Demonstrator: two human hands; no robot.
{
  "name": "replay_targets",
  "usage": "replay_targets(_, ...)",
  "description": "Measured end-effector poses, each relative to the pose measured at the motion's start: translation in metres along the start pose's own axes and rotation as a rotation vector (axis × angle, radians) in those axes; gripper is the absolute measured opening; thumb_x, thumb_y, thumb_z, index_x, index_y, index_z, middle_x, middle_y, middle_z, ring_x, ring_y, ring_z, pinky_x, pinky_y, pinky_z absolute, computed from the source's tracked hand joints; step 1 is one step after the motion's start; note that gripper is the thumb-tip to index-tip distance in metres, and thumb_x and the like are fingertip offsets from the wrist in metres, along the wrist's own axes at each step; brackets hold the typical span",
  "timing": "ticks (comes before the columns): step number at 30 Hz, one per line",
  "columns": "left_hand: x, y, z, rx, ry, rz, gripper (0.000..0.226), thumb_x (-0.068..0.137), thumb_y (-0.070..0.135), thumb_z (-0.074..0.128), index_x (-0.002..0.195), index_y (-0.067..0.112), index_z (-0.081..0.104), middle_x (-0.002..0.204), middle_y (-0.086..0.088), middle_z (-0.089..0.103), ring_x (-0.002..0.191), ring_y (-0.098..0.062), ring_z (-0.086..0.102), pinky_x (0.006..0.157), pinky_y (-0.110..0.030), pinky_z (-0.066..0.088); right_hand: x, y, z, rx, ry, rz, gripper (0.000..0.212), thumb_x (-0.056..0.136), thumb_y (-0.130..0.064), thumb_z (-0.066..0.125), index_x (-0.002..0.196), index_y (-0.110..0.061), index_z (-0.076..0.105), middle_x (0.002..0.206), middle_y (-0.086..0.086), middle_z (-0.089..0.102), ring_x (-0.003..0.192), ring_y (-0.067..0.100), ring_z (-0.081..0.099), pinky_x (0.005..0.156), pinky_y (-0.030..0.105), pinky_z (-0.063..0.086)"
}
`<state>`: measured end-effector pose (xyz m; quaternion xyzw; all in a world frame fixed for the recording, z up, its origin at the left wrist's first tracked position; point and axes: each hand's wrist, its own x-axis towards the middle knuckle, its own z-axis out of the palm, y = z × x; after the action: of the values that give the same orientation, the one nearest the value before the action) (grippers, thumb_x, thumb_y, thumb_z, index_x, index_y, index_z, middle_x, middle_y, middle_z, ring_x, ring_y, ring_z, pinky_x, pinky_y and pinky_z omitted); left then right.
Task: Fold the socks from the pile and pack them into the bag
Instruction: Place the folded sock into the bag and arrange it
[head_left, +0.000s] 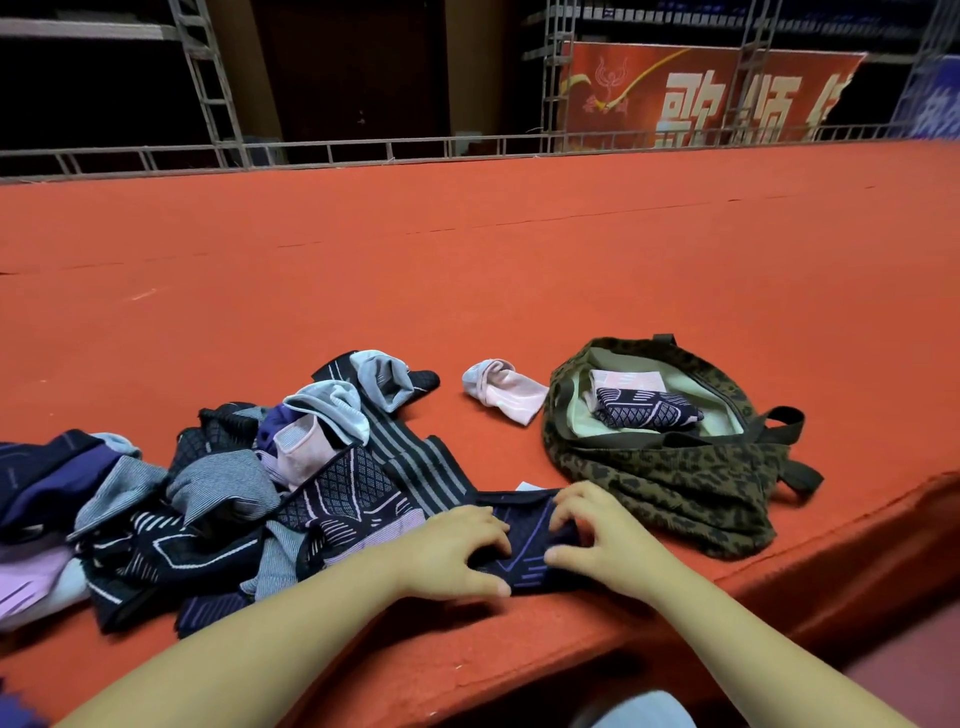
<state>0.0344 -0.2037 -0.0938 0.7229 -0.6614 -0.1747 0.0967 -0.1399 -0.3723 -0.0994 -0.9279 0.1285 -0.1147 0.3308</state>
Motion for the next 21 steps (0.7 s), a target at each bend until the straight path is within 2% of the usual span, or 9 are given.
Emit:
replay_targets(3,-0.001,-0.001,0.002,0.008,-0.016,-0.006,0.059,0.079,0.051,0.066,0.127,0.02,0.053,0.15,0.0,0.036,0.143,-0.015,0.02,0.115,-0.026,0.013,-0.016,0.007,0.004,-0.11,-0.195,0.014,0.032,0.07,-0.042,0.078,0.097,-0.03,0.065,0.122,-0.02,0.04,0.121,-0.001,0.034,0.101,0.009,0.022)
replay_targets(6,-0.003,0.003,0.0,-0.014,-0.023,-0.021,0.065,0.075,0.058,0.057,0.128,0.021,0.054,0.15,0.0,0.036,0.143,-0.015,0.019,0.116,-0.027,0.013,-0.019,0.011,0.005,-0.149,-0.137,0.006,0.026,0.076,-0.035,0.075,0.099,-0.026,0.067,0.122,-0.019,0.043,0.12,-0.001,0.037,0.103,0.01,0.023)
replay_targets(8,-0.003,0.004,-0.001,-0.012,-0.026,-0.028,0.068,0.074,0.06,0.053,0.129,0.02,0.053,0.15,-0.001,0.036,0.143,-0.015,0.02,0.117,-0.029,0.014,-0.017,0.009,0.006,-0.2,-0.098,-0.031,0.016,0.08,-0.031,0.069,0.092,-0.022,0.066,0.119,-0.014,0.052,0.117,0.003,0.043,0.103,0.018,0.031)
replay_targets(11,-0.005,0.006,-0.001,0.002,0.003,-0.018,0.073,0.071,0.066,0.051,0.126,0.019,0.055,0.142,0.0,0.046,0.135,-0.014,0.032,0.113,-0.029,0.022,-0.015,-0.001,0.006,-0.179,-0.042,-0.024,0.006,0.081,-0.029,0.057,0.085,-0.026,0.055,0.107,-0.009,0.062,0.104,0.009,0.054,0.094,0.026,0.041)
replay_targets(13,-0.007,0.009,-0.001,-0.015,0.064,-0.023,0.062,0.074,0.061,0.053,0.12,0.02,0.057,0.124,0.002,0.058,0.118,-0.014,0.048,0.103,-0.028,0.034,-0.015,-0.009,0.004,-0.122,-0.006,0.013,0.006,0.08,-0.028,0.052,0.082,-0.031,0.048,0.09,-0.01,0.063,0.085,0.007,0.056,0.081,0.029,0.046)
replay_targets(16,-0.009,0.015,-0.002,-0.102,0.159,-0.089,0.026,0.086,0.039,0.058,0.107,0.024,0.058,0.101,0.005,0.064,0.095,-0.013,0.057,0.086,-0.028,0.043,-0.014,-0.016,-0.002,-0.091,0.008,0.043,0.019,0.086,-0.021,0.054,0.076,-0.03,0.041,0.065,-0.008,0.052,0.06,0.004,0.045,0.059,0.021,0.034)
replay_targets(18,-0.009,0.02,-0.002,-0.18,0.208,-0.148,0.013,0.089,0.036,0.058,0.097,0.026,0.057,0.089,0.009,0.061,0.086,-0.011,0.057,0.08,-0.027,0.044,-0.015,-0.016,-0.005,-0.029,0.04,0.066,0.02,0.087,-0.018,0.056,0.077,-0.03,0.044,0.063,-0.008,0.052,0.059,0.003,0.046,0.058,0.019,0.034)
replay_targets(21,-0.004,0.021,-0.005,-0.329,0.308,-0.271,0.01,0.088,0.037,0.059,0.088,0.027,0.057,0.082,0.008,0.061,0.08,-0.012,0.057,0.076,-0.028,0.044,-0.01,-0.015,-0.005,0.115,0.152,0.136,0.016,0.087,-0.017,0.059,0.082,-0.03,0.052,0.071,-0.011,0.059,0.065,-0.001,0.051,0.065,0.019,0.039)
